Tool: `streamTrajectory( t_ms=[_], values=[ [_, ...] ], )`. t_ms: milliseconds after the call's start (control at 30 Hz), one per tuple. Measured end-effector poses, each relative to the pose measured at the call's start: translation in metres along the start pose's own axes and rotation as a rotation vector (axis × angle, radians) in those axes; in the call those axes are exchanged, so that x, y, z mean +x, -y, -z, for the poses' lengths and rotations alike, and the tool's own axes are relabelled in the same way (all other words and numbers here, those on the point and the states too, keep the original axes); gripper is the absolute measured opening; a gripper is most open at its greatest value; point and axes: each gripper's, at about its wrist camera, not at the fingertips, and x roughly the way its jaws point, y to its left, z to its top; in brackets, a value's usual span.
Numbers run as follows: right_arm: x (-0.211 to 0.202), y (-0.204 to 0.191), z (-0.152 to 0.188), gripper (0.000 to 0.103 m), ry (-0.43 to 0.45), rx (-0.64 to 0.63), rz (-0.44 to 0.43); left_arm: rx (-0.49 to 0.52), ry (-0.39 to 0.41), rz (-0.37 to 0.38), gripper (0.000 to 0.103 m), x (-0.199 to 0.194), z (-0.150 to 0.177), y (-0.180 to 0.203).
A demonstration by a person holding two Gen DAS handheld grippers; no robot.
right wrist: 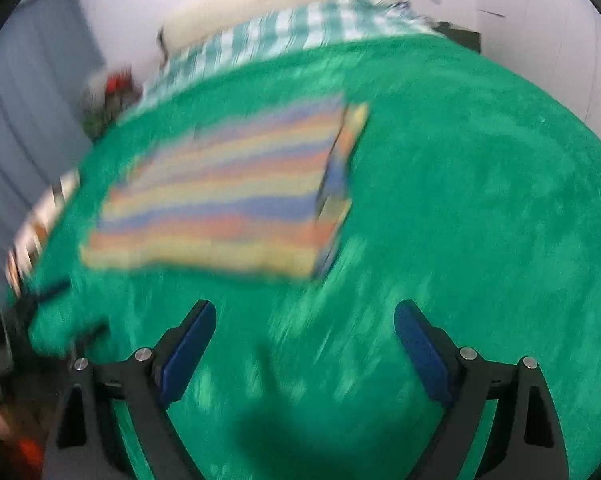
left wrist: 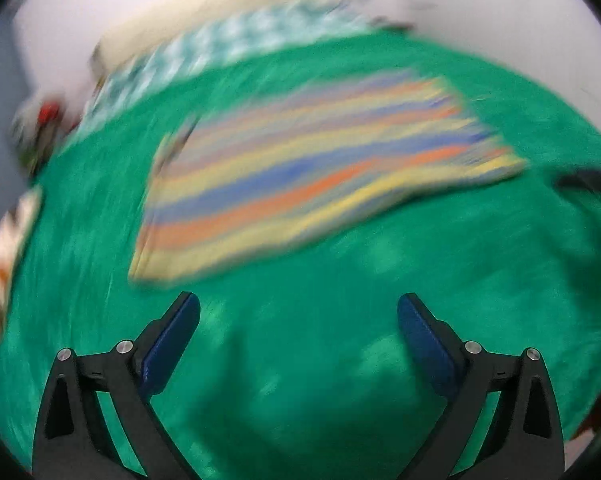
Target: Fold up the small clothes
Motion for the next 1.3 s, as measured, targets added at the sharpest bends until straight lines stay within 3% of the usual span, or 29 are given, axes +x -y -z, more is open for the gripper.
streamTrajectory(
  t_ms=[100,200,300,400,467,500,533,600,633,667,700,767,867,1000,1133,1300],
  values=[
    [0.015,0.032,-0.05,0.09,-0.011,0.082,-0.093,0.182,0.084,0.09,0.1,-0.007,-0.032,0.06],
    [0.055,0.058,-0.093,0.083,-0.085,0.161,-0.194,0.295,0.062,0.179,0.098,0.021,-0.057,0.119],
    [0.095,0.066,-0.12,0.076,-0.147,0.183,-0.249,0.356,0.037,0.139,0.093,0.057,-0.072,0.16],
    [0.126,0.065,-0.138,0.075,-0.177,0.186,-0.261,0.31,0.011,0.129,0.089,0.08,-0.084,0.174],
    [0.142,0.067,-0.145,0.074,-0.182,0.214,-0.246,0.234,-0.003,0.18,0.057,0.084,-0.091,0.168],
    [0.15,0.069,-0.148,0.072,-0.178,0.239,-0.246,0.206,-0.015,0.191,0.021,0.086,-0.095,0.167],
    [0.156,0.071,-0.152,0.066,-0.174,0.259,-0.247,0.188,-0.024,0.171,0.012,0.089,-0.097,0.166],
    [0.169,0.073,-0.157,0.057,-0.168,0.299,-0.256,0.171,-0.02,0.172,0.008,0.091,-0.101,0.164],
    [0.174,0.074,-0.161,0.041,-0.167,0.315,-0.272,0.161,-0.02,0.179,0.008,0.091,-0.101,0.161],
    [0.176,0.075,-0.164,0.015,-0.171,0.329,-0.289,0.149,-0.019,0.191,0.007,0.092,-0.103,0.161],
    [0.179,0.073,-0.167,0.01,-0.182,0.334,-0.289,0.13,-0.017,0.208,0.007,0.089,-0.104,0.156],
    [0.175,0.062,-0.174,0.01,-0.174,0.315,-0.267,0.077,-0.003,0.242,0.006,0.081,-0.105,0.142],
    [0.146,0.032,-0.188,0.01,-0.106,0.257,-0.316,-0.058,0.041,0.294,0.006,0.054,-0.107,0.102],
    [0.126,-0.044,-0.211,0.01,-0.068,0.147,-0.401,-0.288,0.081,0.331,0.006,0.022,-0.101,0.014],
    [0.139,-0.128,-0.218,0.01,-0.09,0.063,-0.462,-0.493,0.076,0.29,0.006,0.01,-0.073,-0.072],
    [0.19,-0.225,-0.206,0.01,-0.15,0.011,-0.504,-0.703,0.014,0.199,0.006,0.027,-0.024,-0.163]
  ],
)
